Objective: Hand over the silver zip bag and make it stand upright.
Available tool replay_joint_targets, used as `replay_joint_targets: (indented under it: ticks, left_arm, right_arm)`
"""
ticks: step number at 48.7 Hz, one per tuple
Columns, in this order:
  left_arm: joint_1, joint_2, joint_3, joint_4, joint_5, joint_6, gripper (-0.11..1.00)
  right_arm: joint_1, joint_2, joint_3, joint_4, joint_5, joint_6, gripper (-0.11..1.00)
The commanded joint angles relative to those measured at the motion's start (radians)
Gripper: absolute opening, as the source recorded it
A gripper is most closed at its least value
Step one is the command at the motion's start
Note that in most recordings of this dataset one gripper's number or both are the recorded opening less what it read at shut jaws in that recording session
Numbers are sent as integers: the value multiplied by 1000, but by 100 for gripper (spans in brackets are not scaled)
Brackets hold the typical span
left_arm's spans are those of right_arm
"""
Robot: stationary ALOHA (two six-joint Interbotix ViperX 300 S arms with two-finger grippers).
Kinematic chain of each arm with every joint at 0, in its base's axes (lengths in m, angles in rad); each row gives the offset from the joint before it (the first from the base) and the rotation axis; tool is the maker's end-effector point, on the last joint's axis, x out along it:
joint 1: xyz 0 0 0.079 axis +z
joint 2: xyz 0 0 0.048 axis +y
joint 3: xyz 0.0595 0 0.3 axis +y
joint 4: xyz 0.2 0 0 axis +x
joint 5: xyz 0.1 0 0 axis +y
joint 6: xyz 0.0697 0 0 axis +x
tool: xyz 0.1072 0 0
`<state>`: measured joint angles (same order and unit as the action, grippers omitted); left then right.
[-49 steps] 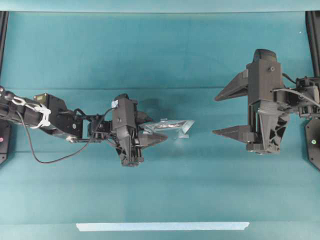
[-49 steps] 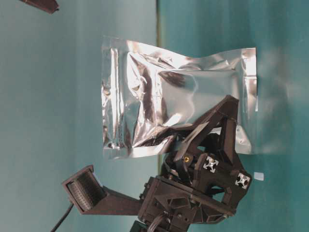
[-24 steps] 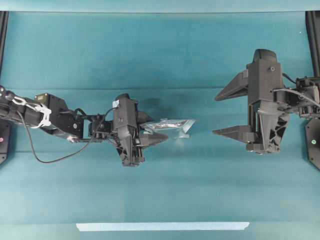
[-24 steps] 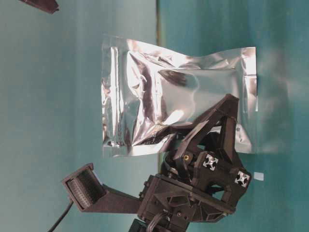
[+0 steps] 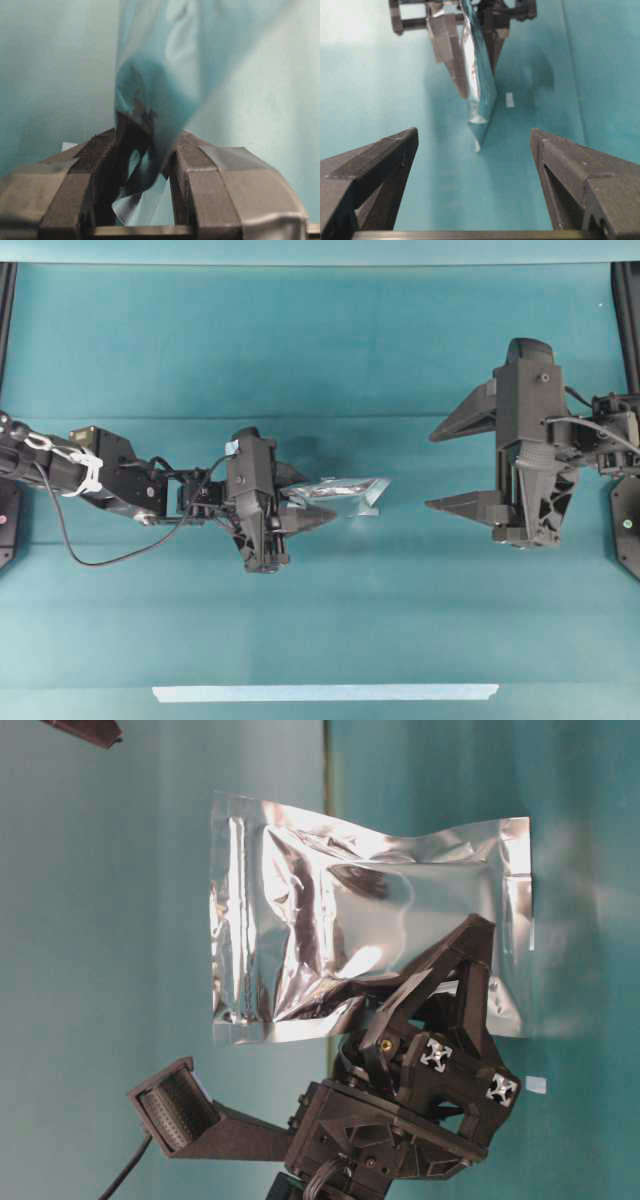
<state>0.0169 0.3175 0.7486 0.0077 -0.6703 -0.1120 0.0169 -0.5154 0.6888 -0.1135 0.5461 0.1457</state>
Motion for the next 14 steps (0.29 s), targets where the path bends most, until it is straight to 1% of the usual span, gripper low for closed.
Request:
replay_joint_targets:
  ticks: [1, 14]
  left_arm:
    - [-5, -8, -11, 0, -3, 0, 29]
    - [-3, -8, -11, 2, -3, 2, 29]
  right_arm:
    - [0, -12, -9, -2, -8, 5, 91]
    - [0, -12, -9, -2, -8, 8, 91]
